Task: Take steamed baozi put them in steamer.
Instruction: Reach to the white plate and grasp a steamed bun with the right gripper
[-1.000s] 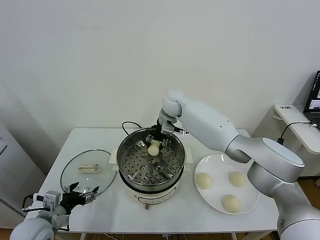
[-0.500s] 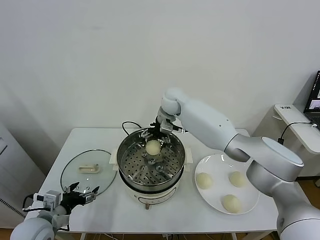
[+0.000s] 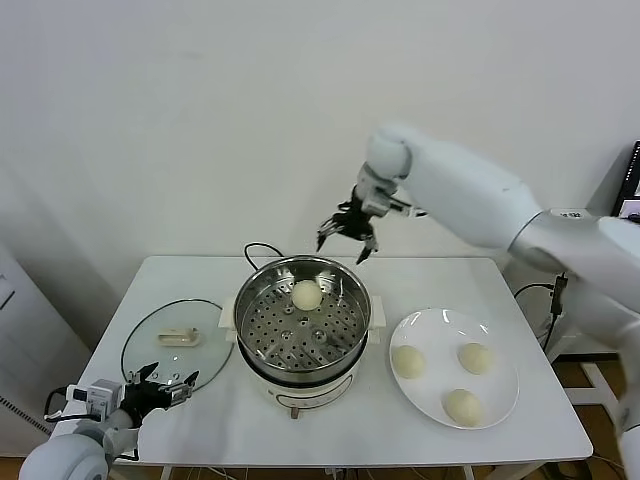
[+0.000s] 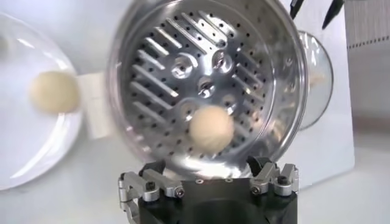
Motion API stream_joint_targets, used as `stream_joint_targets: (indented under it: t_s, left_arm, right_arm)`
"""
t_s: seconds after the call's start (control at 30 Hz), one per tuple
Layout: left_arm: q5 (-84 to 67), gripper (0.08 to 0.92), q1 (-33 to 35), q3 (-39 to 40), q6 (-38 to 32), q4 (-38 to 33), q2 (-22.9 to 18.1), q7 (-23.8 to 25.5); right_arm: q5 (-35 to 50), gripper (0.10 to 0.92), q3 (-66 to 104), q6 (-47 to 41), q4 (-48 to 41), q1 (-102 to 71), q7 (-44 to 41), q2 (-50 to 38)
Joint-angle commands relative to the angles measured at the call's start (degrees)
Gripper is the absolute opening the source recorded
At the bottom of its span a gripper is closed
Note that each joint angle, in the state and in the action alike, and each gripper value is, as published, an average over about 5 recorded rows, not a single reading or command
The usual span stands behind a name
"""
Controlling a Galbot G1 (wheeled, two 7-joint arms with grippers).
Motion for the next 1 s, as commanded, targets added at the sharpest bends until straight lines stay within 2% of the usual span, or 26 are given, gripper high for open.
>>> stream_joint_targets:
  t_s: [0.03,0.23,0.4,0.77,1.0]
  left_arm:
    - [-0.1,0.823,0.0,-0.1,0.0,-0.1,0.1,0.0]
    - [-0.2,0.823,0.2,-0.4,-0.1,0.0,0.2,0.0]
    - [-0.2,0.823,0.2,-0.5,0.0,-0.1,0.1,0.0]
    - [-0.1,0.823,0.4,-1.0,0.5,-0.6,-0.4,-0.2]
    - [0.1,0.823,0.3,-0.9,0.7,-0.8,-0.5,-0.2]
  right_arm:
    - [13.8,0.823,-12.7,-28.9,0.6,7.3,-0.8,-9.0]
    - [19.0,0.823,-18.7,-38.7,8.9,7.8,0.9,-16.3]
    - [20.4,0.823,-19.5,-43.4,13.3,4.9,3.2,-20.5]
    - [20.8,0.823,-19.3,-50.0,17.9,-1.5,8.8,-25.4]
    - [21.9,0.823,-19.1,-52.6,18.4,-5.4,11.5,-25.6]
